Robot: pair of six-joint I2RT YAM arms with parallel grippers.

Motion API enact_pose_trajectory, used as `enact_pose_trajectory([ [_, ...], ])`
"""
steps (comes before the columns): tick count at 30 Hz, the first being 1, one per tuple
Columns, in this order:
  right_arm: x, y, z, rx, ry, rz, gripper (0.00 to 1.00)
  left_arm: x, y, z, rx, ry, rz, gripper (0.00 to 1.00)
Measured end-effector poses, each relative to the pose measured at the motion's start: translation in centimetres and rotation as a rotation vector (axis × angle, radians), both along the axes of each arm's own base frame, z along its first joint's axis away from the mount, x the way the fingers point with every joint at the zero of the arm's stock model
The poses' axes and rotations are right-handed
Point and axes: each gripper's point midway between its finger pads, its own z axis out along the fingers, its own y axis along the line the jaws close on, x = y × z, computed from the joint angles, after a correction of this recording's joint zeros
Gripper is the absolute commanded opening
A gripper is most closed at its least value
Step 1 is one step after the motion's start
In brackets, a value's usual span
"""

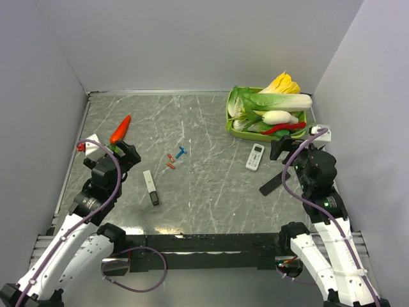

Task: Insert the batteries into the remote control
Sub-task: Pick up the remote control from the center of the board.

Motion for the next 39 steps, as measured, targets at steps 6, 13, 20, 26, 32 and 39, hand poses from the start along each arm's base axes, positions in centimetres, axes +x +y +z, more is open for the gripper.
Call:
enact_pose_trajectory([
  [6,-0.5,0.1,0.2,0.003,-0.024,-0.006,1.00,0.4,-0.7,-2.3,-0.035,0.083,0.007,0.97],
  [13,-0.9,0.9,-0.1,0.014,-0.039,0.023,1.00,1.0,-2.5,-7.5,-0.046,0.291,-0.020,0.97],
  [20,-1.3,1.6,-0.4,0.022,-0.047,0.060,1.00,1.2,-5.4,-12.5,-0.070,0.508,-0.099,0.97],
  [26,-1.8,1.6,-0.2,0.029,-0.065,0.064,1.00,0.2,-7.0,-17.5,-0.069,0.713,-0.156,0.97],
  [32,-1.9,1.7,-0.4,0.030,-0.065,0.070,1.00,-1.0,-7.5,-19.7,-0.072,0.815,-0.176,0.95],
  [39,-1.8,2.0,-1.2,0.031,-0.049,0.081,1.00,-1.5,-7.6,-20.9,-0.067,0.867,-0.181,0.74],
])
